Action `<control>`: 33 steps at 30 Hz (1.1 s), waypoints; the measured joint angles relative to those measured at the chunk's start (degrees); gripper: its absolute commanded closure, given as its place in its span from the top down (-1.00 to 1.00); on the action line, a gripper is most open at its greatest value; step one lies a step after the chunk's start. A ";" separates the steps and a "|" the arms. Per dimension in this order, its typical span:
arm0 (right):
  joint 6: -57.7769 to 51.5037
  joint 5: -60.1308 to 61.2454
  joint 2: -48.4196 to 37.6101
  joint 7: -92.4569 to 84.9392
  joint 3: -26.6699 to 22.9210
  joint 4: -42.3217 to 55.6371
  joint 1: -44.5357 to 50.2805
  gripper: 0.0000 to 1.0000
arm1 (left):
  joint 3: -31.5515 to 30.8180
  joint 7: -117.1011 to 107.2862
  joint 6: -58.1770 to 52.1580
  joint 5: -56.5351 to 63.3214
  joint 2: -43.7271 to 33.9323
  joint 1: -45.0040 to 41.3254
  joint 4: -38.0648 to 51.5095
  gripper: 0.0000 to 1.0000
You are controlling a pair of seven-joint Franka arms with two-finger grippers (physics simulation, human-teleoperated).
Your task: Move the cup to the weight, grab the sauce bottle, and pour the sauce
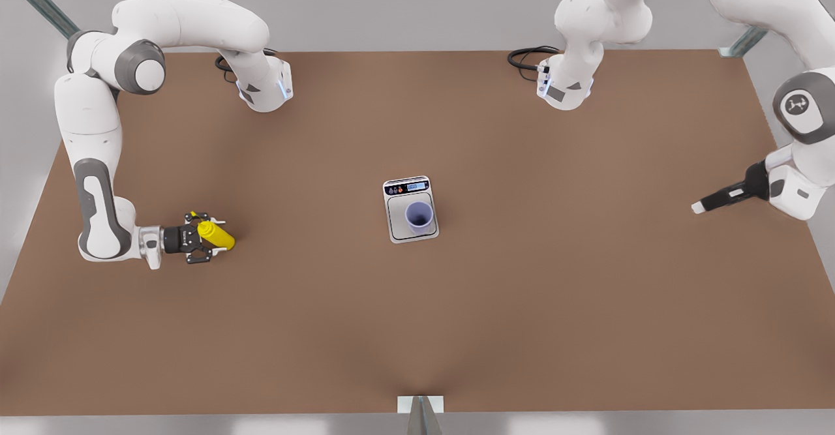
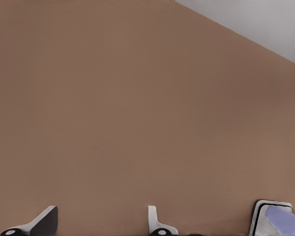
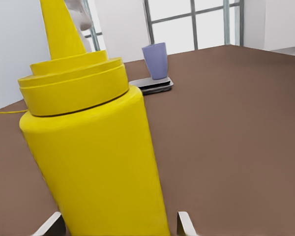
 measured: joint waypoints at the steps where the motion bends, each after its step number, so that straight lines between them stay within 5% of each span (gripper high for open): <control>1: 0.00 0.00 0.00 0.05 0.00 -0.03 0.00 0.29 | -8.63 0.72 -2.80 2.13 -0.03 4.00 1.53 1.00; 22: -5.24 2.04 -2.16 13.68 0.25 6.54 0.21 0.15 | -12.39 1.21 -0.81 9.26 5.94 2.87 5.43 1.00; 33: 9.92 -2.91 -5.11 46.91 0.53 20.59 22.15 0.15 | -12.47 0.86 -0.19 9.24 6.01 1.98 5.52 1.00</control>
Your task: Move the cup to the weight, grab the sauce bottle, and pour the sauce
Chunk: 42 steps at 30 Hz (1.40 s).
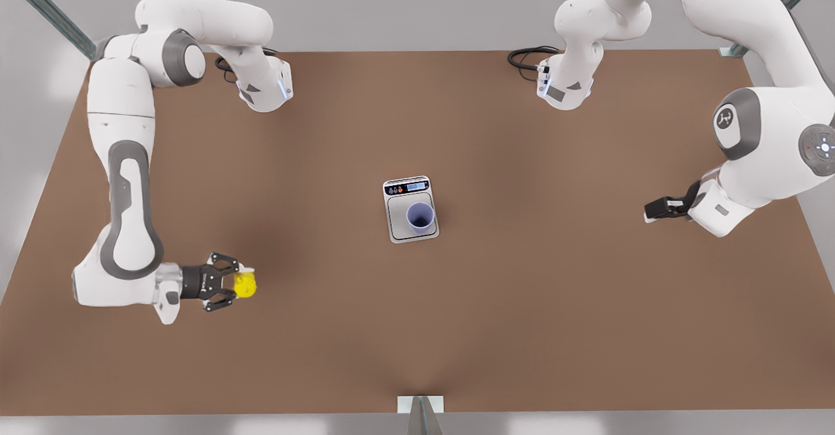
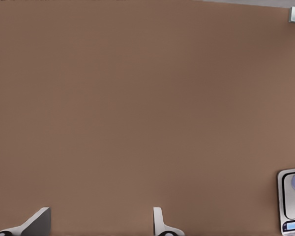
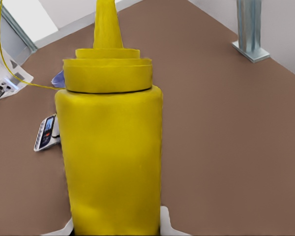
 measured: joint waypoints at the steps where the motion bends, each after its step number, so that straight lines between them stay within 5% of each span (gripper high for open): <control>1: 1.36 -2.63 0.02 3.65 0.00 1.51 2.71 0.15 | 0.05 0.00 0.00 0.00 -0.04 -0.10 0.00 1.00; 8: 5.80 -26.23 -2.01 29.61 -0.19 4.78 24.09 0.15 | 0.08 -0.09 0.00 0.00 0.03 -0.39 0.00 1.00; 17: 4.60 -46.37 -4.39 29.45 0.03 4.55 40.04 0.15 | 0.04 -0.09 0.05 0.05 0.03 -0.55 0.00 1.00; 29: -3.30 -71.31 -4.12 29.81 -0.48 4.74 48.68 0.15 | 0.08 -0.41 0.00 0.02 0.03 -0.50 0.00 1.00; 42: -5.01 -81.23 -3.68 32.36 -0.51 4.20 52.73 0.15 | 0.02 -0.79 0.09 -0.11 0.03 -1.01 0.00 1.00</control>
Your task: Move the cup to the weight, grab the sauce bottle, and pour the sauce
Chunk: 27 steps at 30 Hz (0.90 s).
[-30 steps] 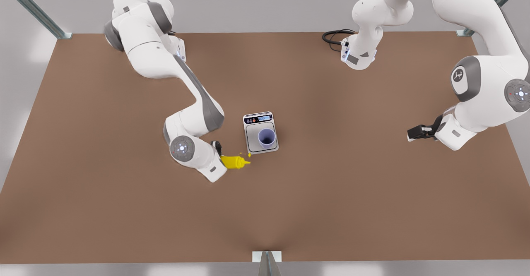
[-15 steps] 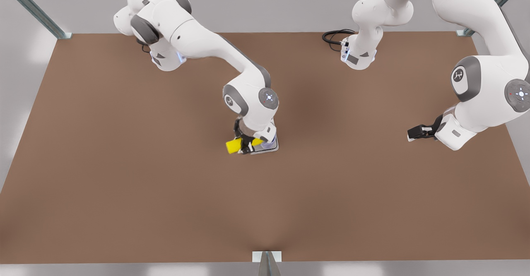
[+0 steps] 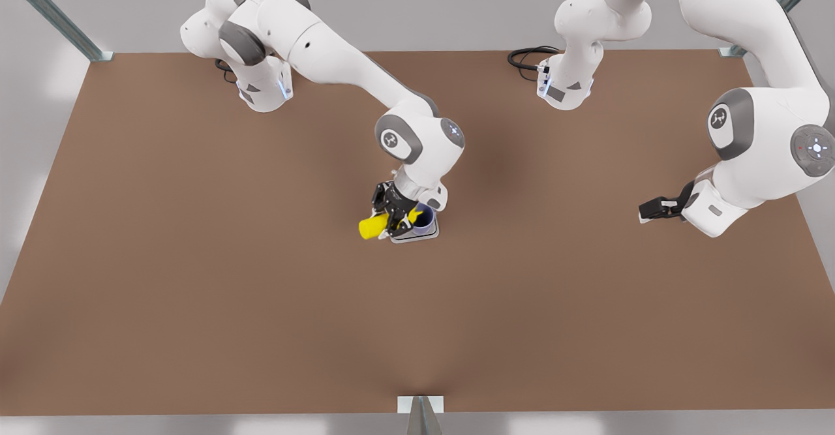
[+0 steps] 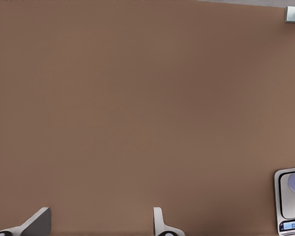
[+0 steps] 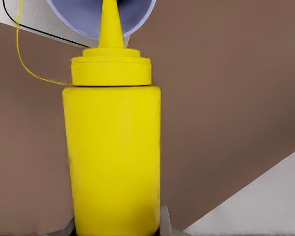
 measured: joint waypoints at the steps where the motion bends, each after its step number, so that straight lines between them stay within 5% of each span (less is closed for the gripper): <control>1: 0.00 -0.07 0.08 0.62 -0.01 -0.15 0.00 0.15 | 0.06 0.00 0.00 -0.02 0.00 -0.04 0.00 1.00; 21: -0.48 -0.95 0.22 0.88 0.08 -1.42 -0.74 0.15 | -0.02 -0.18 -0.06 -0.24 0.00 -0.09 0.18 1.00; 27: 0.21 13.83 -1.48 -3.71 -0.19 -0.27 -9.84 0.15 | 0.05 -0.18 -0.09 -0.19 0.00 -0.12 0.17 1.00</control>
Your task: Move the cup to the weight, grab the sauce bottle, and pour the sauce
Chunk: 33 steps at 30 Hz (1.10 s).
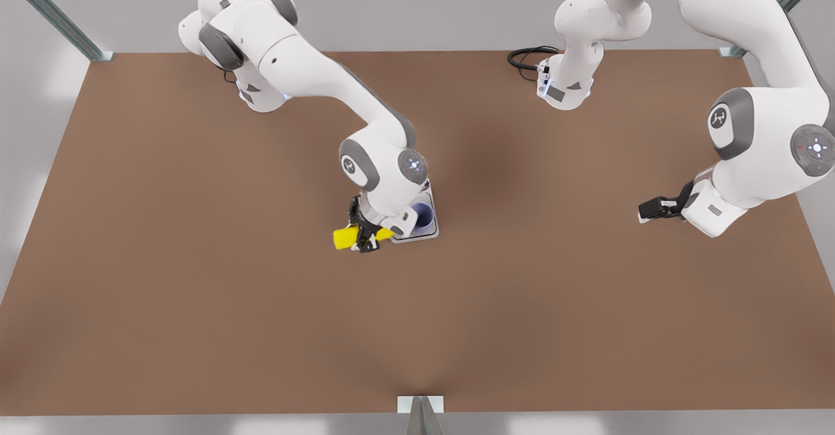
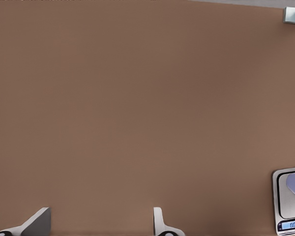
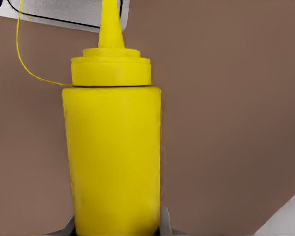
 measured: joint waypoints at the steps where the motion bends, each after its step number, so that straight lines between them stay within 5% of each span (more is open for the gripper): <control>1: 0.52 3.09 -0.26 -1.66 -0.01 -0.08 -2.22 0.15 | -0.06 0.00 0.00 0.01 0.00 0.07 -0.07 1.00; 10: 9.87 49.22 0.14 -34.93 -21.69 -6.14 -5.88 0.15 | -0.04 0.00 0.09 -0.01 0.12 0.11 0.01 1.00; 22: 0.46 95.74 4.55 -59.67 -21.90 -19.06 -18.35 0.15 | 0.01 0.00 0.09 0.02 0.09 0.10 0.01 1.00; 33: -12.74 105.62 12.73 -78.43 -20.93 -19.98 -24.18 0.15 | 0.01 0.09 0.18 0.05 0.09 0.10 0.01 1.00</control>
